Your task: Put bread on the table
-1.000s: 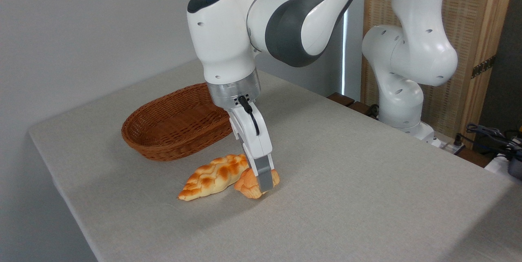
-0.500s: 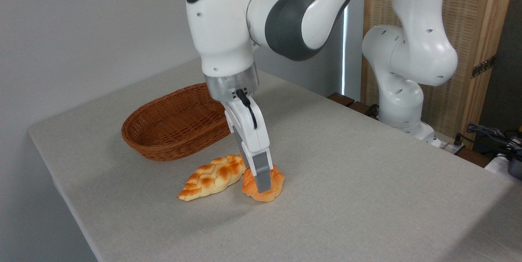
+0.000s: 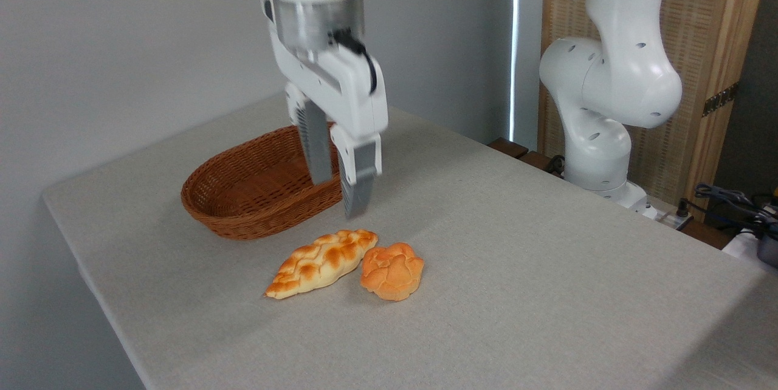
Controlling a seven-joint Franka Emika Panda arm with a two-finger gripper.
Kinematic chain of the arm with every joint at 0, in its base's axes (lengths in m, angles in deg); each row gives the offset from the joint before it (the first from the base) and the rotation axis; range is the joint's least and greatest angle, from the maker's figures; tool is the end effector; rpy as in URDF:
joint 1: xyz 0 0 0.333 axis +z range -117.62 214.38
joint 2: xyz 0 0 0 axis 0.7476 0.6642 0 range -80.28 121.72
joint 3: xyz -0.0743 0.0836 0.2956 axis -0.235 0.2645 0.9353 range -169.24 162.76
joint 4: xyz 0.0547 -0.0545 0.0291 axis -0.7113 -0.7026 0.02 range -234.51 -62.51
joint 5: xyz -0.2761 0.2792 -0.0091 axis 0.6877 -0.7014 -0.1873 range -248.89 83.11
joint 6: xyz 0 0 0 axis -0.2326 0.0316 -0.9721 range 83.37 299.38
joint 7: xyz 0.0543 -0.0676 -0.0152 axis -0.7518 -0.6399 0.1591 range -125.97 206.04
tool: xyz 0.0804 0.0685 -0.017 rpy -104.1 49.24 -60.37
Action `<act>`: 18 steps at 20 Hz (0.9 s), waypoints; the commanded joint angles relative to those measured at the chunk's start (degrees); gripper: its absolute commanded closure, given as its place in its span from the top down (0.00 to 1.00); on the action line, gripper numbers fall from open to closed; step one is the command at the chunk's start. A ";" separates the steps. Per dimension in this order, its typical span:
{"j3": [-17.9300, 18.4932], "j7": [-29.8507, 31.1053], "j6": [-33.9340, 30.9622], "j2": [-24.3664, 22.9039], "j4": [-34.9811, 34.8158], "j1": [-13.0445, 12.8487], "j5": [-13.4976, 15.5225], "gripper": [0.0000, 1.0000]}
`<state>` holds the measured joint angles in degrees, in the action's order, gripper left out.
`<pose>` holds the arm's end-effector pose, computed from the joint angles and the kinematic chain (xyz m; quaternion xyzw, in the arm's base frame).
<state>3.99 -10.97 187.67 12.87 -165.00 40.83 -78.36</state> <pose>0.5272 -0.0060 0.5815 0.9027 -0.4257 0.0564 0.0257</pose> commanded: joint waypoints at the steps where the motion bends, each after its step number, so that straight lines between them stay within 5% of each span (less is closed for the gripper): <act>1: -0.54 9.59 -3.35 1.52 6.11 -0.80 1.26 1.00; 5: -2.31 14.43 -6.87 9.41 15.42 -0.80 1.44 1.00; 13: -3.27 14.71 -8.53 11.63 18.52 -0.01 0.65 1.00; 18: -8.53 10.76 -9.95 11.45 18.78 7.19 0.30 1.00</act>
<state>-0.39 1.79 179.52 24.15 -147.52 43.41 -77.71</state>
